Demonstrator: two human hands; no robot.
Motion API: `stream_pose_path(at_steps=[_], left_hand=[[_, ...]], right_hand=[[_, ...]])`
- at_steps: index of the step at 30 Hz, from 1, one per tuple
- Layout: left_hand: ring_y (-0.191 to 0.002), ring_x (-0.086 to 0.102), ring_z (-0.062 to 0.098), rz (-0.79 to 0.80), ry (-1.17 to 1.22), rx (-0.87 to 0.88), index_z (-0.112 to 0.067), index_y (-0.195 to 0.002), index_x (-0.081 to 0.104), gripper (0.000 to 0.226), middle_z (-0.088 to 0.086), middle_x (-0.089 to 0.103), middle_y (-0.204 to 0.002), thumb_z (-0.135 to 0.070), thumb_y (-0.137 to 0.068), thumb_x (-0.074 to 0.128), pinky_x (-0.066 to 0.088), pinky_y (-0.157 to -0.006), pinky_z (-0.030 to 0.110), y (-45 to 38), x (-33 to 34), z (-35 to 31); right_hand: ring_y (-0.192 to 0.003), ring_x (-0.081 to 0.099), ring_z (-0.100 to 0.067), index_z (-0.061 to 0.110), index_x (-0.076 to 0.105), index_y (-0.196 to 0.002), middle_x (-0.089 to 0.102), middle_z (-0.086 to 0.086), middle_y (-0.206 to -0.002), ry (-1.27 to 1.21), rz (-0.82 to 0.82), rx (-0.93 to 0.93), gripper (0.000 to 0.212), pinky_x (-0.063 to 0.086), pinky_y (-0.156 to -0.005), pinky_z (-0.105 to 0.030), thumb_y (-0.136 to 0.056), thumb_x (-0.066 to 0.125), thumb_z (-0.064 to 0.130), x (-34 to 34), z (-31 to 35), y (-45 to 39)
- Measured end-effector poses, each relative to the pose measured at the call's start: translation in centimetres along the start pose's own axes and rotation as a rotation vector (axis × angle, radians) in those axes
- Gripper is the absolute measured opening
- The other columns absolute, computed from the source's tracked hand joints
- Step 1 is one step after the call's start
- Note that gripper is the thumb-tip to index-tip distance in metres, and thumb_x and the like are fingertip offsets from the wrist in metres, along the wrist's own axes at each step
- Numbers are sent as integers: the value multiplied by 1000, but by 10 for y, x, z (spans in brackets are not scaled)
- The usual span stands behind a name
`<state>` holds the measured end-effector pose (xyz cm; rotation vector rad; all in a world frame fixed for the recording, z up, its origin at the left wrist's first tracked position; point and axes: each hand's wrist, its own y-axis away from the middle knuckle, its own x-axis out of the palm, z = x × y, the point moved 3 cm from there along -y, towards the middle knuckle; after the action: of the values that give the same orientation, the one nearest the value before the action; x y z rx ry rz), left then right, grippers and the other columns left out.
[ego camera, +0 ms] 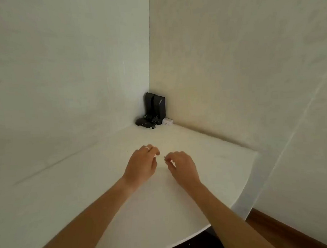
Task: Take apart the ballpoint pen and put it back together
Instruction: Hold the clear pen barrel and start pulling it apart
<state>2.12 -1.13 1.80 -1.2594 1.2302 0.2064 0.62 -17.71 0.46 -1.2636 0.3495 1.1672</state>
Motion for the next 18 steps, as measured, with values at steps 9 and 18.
stream_pose_path(at_steps=[9,18], left_hand=[[-84,56,19,82,44,-111,-21,-90,66,16,-5,63,-87,-8,-87,57,49,-67,34,18,35,24],[-88,51,7,14,217,-185,-21,-92,61,11,-9,56,-90,-10,-93,59,47,-73,24,11,41,29]], right_hand=[[-96,59,-17,24,71,-98,71,8,-97,5,143,79,15,47,-90,-37,-92,57,22,23,-13,4],[-91,55,-17,23,63,-94,63,8,-94,44,92,19,8,38,-86,-29,-96,56,25,43,-21,-9]])
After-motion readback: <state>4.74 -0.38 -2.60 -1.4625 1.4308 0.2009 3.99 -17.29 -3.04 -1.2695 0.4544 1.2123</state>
